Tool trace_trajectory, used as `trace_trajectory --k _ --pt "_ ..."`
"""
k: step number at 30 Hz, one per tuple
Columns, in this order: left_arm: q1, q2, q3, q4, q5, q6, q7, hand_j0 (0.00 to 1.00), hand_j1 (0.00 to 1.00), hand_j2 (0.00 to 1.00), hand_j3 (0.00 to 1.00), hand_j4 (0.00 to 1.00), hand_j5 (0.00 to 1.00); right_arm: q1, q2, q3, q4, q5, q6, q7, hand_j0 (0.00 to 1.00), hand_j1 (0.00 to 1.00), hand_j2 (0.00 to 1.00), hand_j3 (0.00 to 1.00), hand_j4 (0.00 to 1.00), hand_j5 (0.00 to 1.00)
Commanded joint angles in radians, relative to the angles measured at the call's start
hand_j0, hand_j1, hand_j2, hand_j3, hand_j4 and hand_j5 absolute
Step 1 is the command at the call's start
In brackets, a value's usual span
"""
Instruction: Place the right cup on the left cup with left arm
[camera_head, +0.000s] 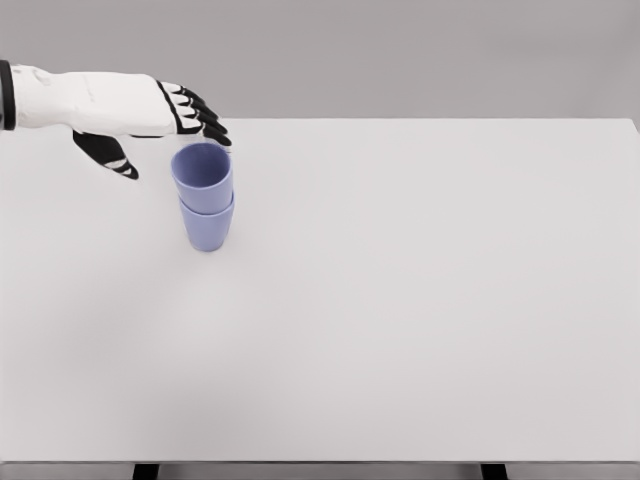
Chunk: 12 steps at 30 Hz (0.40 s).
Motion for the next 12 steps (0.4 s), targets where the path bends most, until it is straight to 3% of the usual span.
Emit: trace_trajectory --k 1,3,5,9,12 --pt "0.000 0.042 0.023 -0.051 0.054 0.002 0.000 1.00 1.00 1.00 1.00 1.00 1.00 0.000 0.000 0.001 0.000 0.001 -0.001 0.000 1.00 1.00 1.00 1.00 1.00 1.00" --pt "0.009 0.076 0.044 -0.110 0.132 0.002 0.004 1.00 1.00 1.00 1.00 1.00 1.00 0.000 0.000 -0.001 0.000 0.001 -0.001 0.000 1.00 1.00 1.00 1.00 1.00 1.00" --pt "0.040 0.111 0.056 -0.172 0.149 0.002 0.004 1.00 1.00 1.00 1.00 1.00 1.00 0.000 0.000 0.001 0.000 0.001 -0.001 0.000 1.00 1.00 1.00 1.00 1.00 1.00" --pt "0.121 0.118 0.090 -0.186 0.166 0.002 0.006 1.00 1.00 1.00 1.00 1.00 1.00 0.000 0.000 0.001 0.000 0.001 -0.001 0.000 1.00 1.00 1.00 1.00 1.00 1.00" --pt "0.144 0.115 0.095 -0.193 0.184 0.002 0.008 1.00 1.00 1.00 1.00 1.00 1.00 0.000 0.000 0.001 0.000 0.001 -0.001 0.000 1.00 1.00 1.00 1.00 1.00 1.00"
